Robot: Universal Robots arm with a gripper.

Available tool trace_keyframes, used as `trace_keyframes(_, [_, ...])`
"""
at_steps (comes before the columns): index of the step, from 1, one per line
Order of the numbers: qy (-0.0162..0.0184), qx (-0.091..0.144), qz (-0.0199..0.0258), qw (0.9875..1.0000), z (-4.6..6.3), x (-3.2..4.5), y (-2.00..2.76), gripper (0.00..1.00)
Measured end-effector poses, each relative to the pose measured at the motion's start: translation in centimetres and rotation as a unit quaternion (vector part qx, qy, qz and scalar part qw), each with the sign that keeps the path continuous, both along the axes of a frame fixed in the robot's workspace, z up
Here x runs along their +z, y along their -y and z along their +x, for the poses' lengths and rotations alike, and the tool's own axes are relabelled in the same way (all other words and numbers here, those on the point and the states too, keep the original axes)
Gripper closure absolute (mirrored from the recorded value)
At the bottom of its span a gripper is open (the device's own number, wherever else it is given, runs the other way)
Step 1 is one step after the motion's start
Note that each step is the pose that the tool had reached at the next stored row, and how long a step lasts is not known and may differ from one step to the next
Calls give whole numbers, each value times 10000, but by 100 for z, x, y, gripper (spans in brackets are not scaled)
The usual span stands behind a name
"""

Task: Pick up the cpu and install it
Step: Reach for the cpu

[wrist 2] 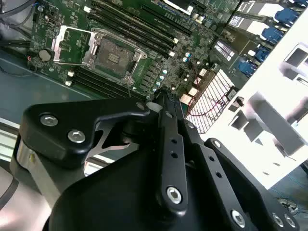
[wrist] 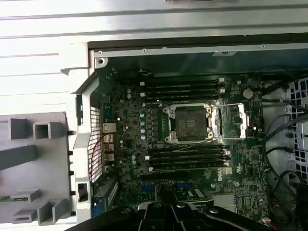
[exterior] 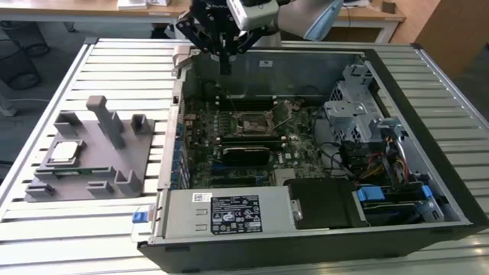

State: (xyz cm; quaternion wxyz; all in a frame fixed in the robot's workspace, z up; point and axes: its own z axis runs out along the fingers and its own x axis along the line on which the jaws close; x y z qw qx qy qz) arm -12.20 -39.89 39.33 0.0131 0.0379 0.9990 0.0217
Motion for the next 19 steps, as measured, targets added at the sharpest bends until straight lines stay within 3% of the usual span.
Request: trace_keyframes(19, [0,0,0,10000,-51,0,0,89])
